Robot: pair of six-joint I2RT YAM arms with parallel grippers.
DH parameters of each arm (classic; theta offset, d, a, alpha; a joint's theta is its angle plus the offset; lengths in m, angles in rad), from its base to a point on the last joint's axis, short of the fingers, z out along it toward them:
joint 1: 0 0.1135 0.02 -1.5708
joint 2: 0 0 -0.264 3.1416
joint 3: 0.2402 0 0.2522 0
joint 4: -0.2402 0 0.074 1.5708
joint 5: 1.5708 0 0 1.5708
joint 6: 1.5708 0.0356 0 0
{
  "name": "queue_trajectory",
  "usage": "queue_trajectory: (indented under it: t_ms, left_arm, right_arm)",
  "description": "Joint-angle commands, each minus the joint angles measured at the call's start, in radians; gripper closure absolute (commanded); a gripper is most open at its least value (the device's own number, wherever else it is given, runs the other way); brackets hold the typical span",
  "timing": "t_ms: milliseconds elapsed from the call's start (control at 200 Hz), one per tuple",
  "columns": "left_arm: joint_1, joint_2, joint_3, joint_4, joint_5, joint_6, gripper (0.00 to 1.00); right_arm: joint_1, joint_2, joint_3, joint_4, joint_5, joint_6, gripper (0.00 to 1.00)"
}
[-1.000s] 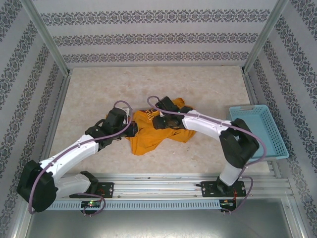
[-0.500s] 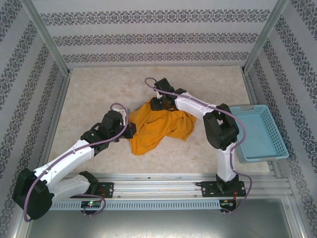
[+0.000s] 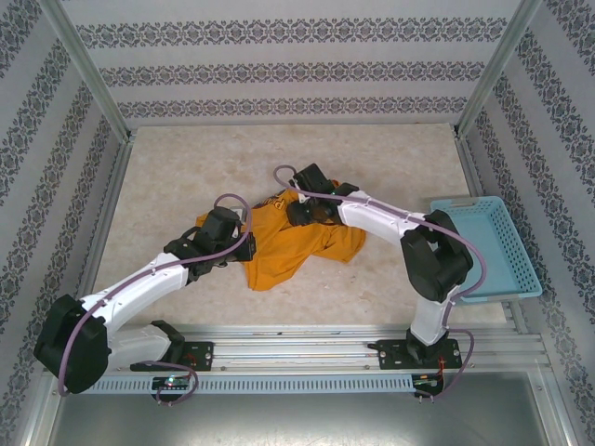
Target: Fold the inside-out t-shirt
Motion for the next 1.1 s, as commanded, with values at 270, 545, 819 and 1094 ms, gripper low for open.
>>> queue_trajectory:
  t_ms: [270,545,819,1094]
  left_arm:
    - [-0.001,-0.029,0.014,0.005,0.003,0.0,0.95]
    - [0.0,-0.024,0.007,0.028,0.023,0.005,0.95]
    - [0.0,-0.009,0.014,0.009,-0.009,0.005,0.96]
    - [0.013,0.021,0.041,-0.037,-0.097,0.011,0.97]
  right_arm:
    - [-0.044,0.14,0.098,-0.005,0.214,-0.006,0.52]
    - [-0.05,0.228,0.19,-0.012,0.206,-0.003,0.53]
    - [-0.041,0.189,0.194,-0.004,0.211,-0.011,0.93]
    - [-0.013,0.036,0.105,-0.015,0.15,0.003,1.0]
